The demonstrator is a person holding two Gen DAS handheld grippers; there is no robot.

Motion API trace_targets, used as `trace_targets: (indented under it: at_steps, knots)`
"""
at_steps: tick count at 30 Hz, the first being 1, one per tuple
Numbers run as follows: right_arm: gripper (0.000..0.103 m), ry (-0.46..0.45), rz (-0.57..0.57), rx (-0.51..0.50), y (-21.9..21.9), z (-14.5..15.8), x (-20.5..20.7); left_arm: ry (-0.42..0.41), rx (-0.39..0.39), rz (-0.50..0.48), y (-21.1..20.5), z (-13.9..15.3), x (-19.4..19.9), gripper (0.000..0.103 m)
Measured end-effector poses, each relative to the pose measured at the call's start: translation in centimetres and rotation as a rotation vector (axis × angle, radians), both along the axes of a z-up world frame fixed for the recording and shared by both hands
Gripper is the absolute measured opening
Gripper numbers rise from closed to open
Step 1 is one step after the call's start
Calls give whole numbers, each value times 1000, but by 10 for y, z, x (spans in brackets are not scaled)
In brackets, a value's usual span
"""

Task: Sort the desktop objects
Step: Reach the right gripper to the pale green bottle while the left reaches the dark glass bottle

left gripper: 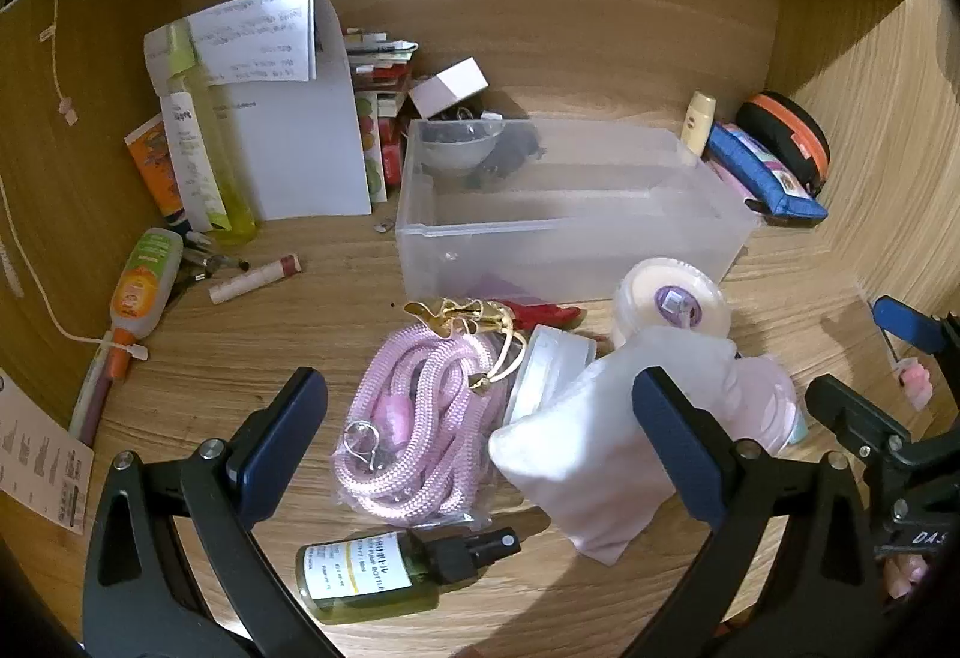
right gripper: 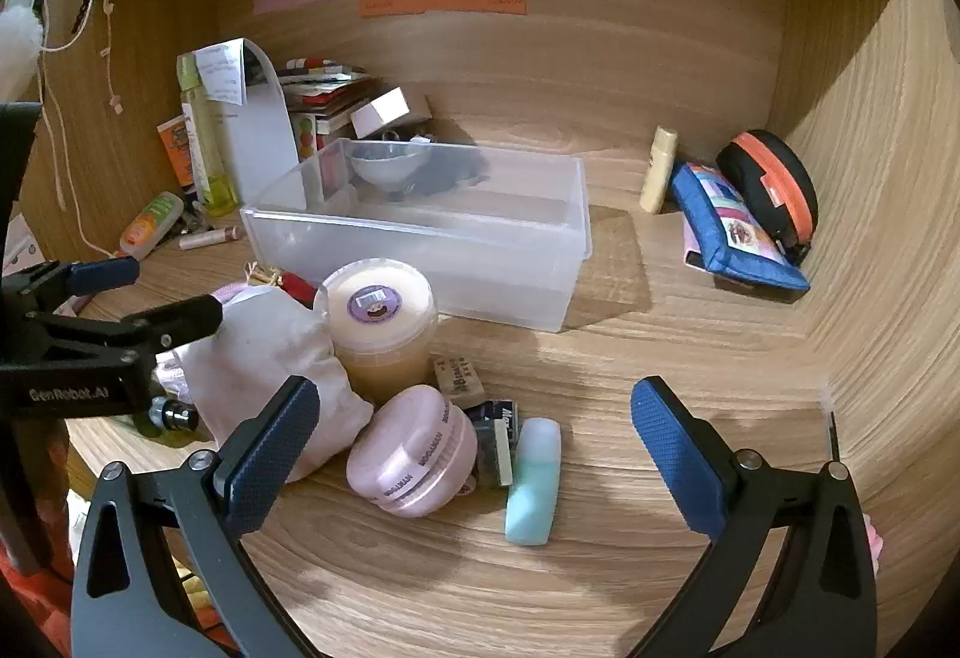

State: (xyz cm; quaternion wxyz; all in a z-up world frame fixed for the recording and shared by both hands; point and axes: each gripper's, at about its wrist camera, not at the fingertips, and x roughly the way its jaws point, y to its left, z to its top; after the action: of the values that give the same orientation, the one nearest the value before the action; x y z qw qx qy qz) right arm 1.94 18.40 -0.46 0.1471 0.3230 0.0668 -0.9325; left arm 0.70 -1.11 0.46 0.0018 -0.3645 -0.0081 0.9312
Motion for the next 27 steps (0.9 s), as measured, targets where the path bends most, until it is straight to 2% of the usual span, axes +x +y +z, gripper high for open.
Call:
trace_targets:
  at_steps: [5,10,15,21,25,27]
  knots:
    - [103,21,8,-20,5,4,5,50,-63,19,-4,9,10,103]
    - [103,20,4,-37,11,5,9,65,-40,-18,-10,13,19,103]
    - [103,19,4,-56,21,5,13,-1,-3,-70,-21,6,26,103]
    - [103,-16,-3,-90,37,-2,15,-32,-2,-47,-38,-6,42,103]
    - [103,-65,-6,-84,43,-14,12,-131,35,-41,-49,-24,44,103]
    - [103,-91,-17,-64,45,-23,9,-164,47,-8,-57,-36,45,103]
